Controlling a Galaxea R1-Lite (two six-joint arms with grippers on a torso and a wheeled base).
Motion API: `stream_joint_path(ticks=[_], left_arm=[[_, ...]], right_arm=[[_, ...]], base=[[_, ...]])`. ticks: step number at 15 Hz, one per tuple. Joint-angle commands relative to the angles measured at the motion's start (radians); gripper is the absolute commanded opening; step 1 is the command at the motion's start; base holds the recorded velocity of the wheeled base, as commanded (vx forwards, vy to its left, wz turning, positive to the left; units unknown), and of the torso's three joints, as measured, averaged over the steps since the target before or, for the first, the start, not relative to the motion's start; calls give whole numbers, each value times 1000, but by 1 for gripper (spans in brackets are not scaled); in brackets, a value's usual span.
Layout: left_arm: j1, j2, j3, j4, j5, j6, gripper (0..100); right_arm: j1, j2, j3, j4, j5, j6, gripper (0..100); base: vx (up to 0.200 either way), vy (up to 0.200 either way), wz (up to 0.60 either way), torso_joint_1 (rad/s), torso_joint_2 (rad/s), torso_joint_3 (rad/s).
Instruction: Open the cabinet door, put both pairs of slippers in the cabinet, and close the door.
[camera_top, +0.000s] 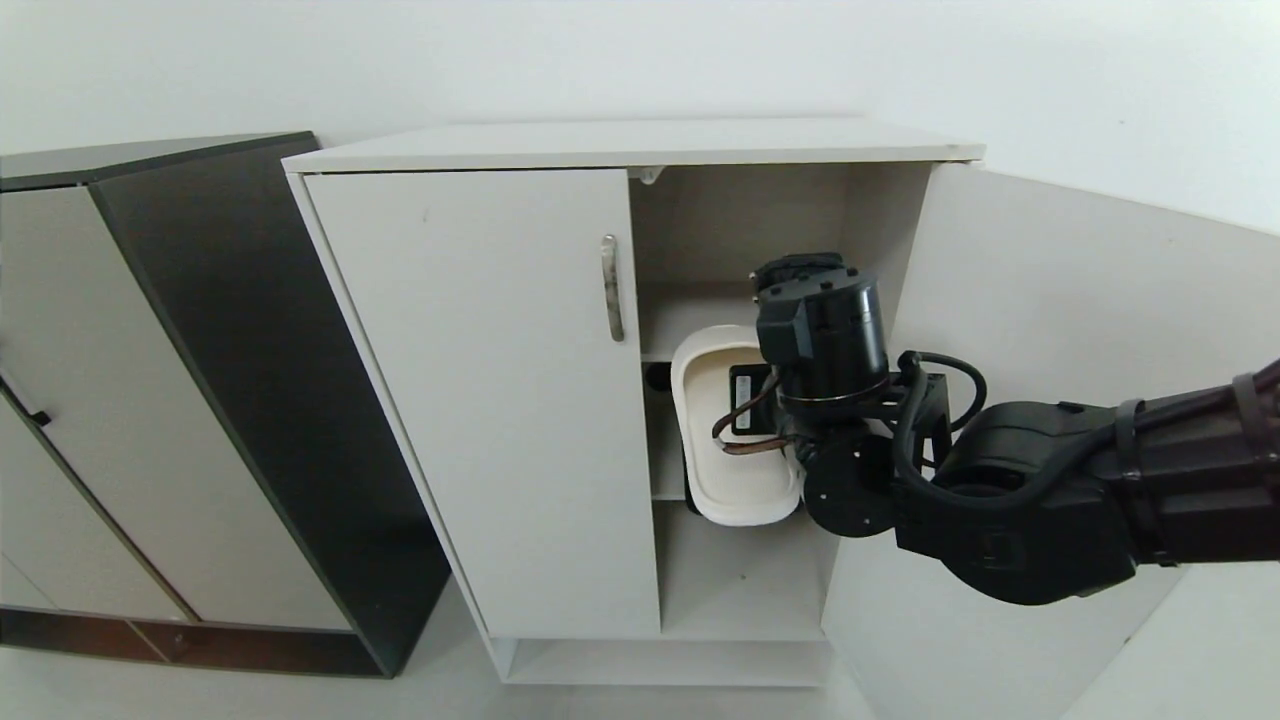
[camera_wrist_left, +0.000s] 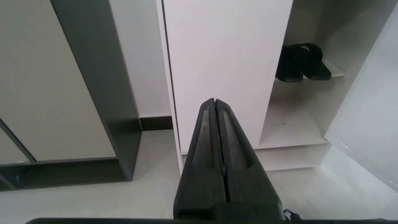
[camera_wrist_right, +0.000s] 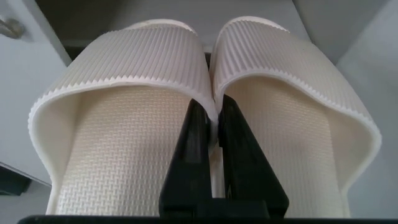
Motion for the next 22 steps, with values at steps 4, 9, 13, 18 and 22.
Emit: stream_joint_path(ticks=[4, 9, 13, 18, 22], left_arm=[[0, -1, 0, 0, 0, 0, 0], [0, 1, 0, 0, 0, 0, 0], [0, -1, 0, 0, 0, 0, 0], [0, 1, 0, 0, 0, 0, 0], [0, 1, 0, 0, 0, 0, 0]], right_arm=[[-2, 6, 3, -2, 0, 5, 0], [10, 6, 11, -2, -4, 6, 0], [12, 6, 52, -40, 3, 2, 0], [-25, 91, 18, -141, 30, -34, 0], [-74, 146, -123, -118, 64, -83, 0]], base=[[200, 0, 0, 1, 4, 2], [160, 0, 0, 1, 2, 1], [0, 0, 0, 0, 0, 0], [0, 0, 0, 0, 0, 0], [0, 0, 0, 0, 0, 0]])
